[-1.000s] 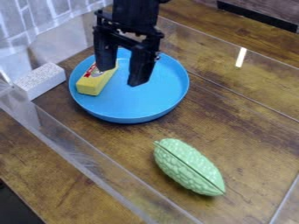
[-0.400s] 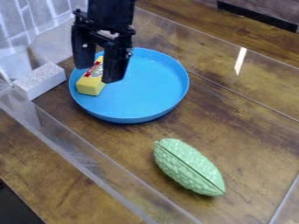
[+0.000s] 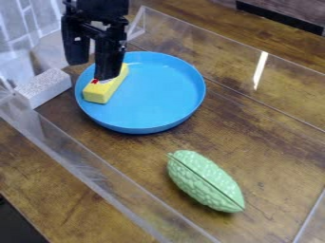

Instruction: Put the white object in the blue tray

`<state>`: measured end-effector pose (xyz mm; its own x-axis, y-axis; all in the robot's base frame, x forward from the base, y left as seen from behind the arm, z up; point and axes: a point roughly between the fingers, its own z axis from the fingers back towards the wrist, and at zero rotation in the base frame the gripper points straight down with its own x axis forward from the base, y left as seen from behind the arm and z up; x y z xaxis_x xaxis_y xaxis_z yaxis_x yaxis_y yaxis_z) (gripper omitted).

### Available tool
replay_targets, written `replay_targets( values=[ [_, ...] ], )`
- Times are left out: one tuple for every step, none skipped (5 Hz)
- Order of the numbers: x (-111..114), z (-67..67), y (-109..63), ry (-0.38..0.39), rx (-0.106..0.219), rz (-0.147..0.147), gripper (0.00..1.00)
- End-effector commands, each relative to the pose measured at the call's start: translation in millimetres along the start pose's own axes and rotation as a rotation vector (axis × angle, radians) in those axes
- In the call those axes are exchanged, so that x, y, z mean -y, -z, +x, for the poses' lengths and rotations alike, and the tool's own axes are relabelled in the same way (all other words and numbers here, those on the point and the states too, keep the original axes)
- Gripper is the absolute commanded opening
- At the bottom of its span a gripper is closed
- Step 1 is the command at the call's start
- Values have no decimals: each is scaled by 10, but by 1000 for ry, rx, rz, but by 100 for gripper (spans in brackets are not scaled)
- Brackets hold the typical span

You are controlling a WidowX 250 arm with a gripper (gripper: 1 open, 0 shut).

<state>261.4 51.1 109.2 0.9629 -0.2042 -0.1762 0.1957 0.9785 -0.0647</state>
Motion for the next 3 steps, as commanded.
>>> replay_targets(
  values=[
    [-95,-57,-143,11,51,30,100],
    [-134,-74,-132,31,49,35,100],
    [-177,-60,-112,48,49,42,100]
  ],
)
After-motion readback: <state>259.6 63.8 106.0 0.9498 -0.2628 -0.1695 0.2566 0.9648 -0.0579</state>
